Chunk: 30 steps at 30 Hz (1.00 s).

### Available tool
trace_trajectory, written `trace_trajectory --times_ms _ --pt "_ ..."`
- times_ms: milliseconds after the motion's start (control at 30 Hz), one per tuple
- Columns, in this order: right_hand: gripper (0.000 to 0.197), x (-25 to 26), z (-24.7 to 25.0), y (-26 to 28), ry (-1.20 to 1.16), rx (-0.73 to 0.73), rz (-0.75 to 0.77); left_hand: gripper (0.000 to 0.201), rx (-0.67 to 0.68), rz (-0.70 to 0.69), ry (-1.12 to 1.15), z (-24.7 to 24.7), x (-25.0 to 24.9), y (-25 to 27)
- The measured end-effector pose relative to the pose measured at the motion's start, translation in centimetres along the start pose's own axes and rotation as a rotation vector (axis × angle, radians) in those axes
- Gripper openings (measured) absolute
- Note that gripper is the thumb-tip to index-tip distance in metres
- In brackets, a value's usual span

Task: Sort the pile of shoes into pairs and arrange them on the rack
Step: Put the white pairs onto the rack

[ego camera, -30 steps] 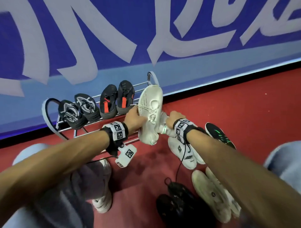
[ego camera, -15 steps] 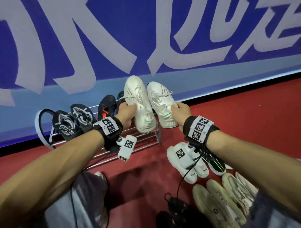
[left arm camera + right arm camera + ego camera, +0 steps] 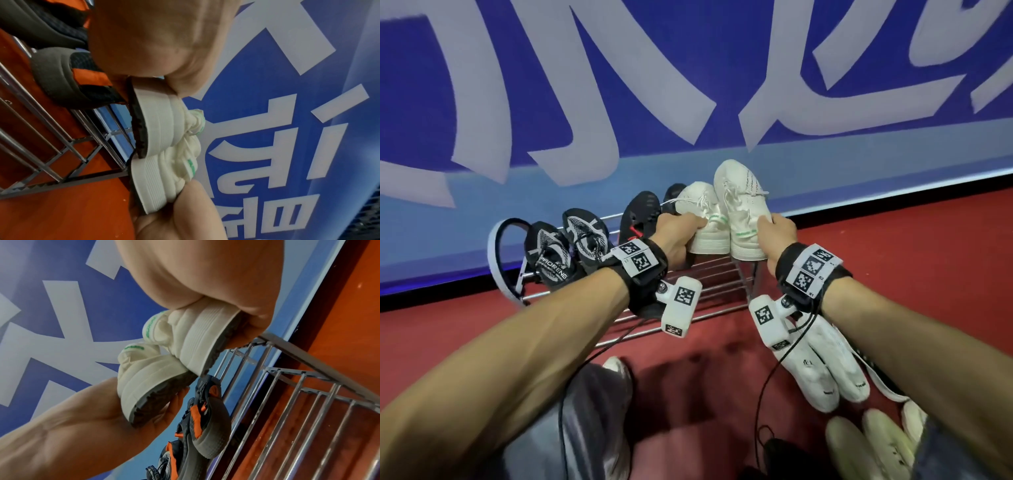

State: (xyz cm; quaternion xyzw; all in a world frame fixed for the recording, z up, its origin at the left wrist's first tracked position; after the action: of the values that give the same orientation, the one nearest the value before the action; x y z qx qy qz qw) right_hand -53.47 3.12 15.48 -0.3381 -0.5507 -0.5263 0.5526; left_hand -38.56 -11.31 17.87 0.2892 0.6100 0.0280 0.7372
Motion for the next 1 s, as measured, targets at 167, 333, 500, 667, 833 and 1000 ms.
trace_trajectory --times_ms 167,333,500,667,833,1000 --pt "0.034 -0.4 -2.6 0.1 -0.055 0.017 -0.061 0.021 -0.093 -0.080 0.024 1.9 -0.2 -1.7" --pt "0.034 -1.3 -4.2 -0.1 -0.059 0.044 -0.130 0.023 -0.169 -0.111 0.046 2.6 0.3 -3.4" --pt "0.035 -2.8 -4.0 -0.4 -0.037 -0.018 -0.173 0.019 -0.242 -0.165 -0.015 1.5 1.3 -4.6" --pt "0.041 -3.3 -3.6 -0.8 -0.094 -0.099 -0.190 0.016 -0.324 -0.265 -0.048 0.2 0.7 -4.5" --pt "0.044 -4.1 -4.4 -0.5 -0.166 -0.153 -0.262 0.030 -0.270 -0.249 -0.095 -0.5 0.8 -5.8" --pt "0.043 -4.9 -4.5 -1.1 -0.173 -0.199 -0.310 0.025 -0.282 -0.258 -0.224 -0.4 1.2 -6.6"
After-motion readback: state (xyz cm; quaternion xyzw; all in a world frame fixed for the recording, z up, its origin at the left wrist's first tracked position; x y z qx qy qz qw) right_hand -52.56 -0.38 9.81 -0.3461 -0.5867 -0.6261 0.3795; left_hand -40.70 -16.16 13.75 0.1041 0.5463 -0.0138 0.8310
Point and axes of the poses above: each hand's wrist, its own y-axis away from the middle knuckle, its own z-axis out of the back of the hand, x = y × z, the point moved 7 cm from there along -y, towards the middle knuckle, and after that the axes turned 9 degrees about -x, right-handed, at the moved point
